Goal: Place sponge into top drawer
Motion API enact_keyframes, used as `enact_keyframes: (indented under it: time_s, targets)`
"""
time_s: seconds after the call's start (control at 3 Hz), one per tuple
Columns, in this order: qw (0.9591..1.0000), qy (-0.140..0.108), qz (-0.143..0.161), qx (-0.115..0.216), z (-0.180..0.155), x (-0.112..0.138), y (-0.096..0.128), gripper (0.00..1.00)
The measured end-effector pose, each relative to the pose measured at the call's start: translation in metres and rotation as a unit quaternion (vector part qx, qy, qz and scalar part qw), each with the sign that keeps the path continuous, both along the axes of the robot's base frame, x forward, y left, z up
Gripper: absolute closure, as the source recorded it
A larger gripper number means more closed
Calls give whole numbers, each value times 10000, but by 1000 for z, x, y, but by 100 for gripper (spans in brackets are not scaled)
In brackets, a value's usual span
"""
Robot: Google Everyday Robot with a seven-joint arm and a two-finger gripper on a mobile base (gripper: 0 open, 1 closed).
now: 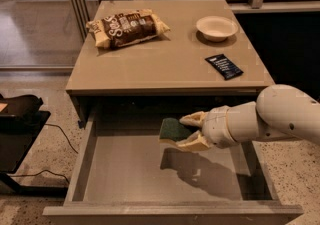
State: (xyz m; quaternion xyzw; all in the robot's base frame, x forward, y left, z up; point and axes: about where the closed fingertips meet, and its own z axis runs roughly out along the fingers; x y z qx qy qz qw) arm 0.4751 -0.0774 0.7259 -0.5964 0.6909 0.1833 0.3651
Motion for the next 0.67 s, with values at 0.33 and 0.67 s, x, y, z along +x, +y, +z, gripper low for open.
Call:
enact_keyframes:
  time_s: [0.33,0.67]
  targets:
    - [9997,237,-77,58,-34,11,2,100]
    - [9991,338,-236,135,-61,17,-2,100]
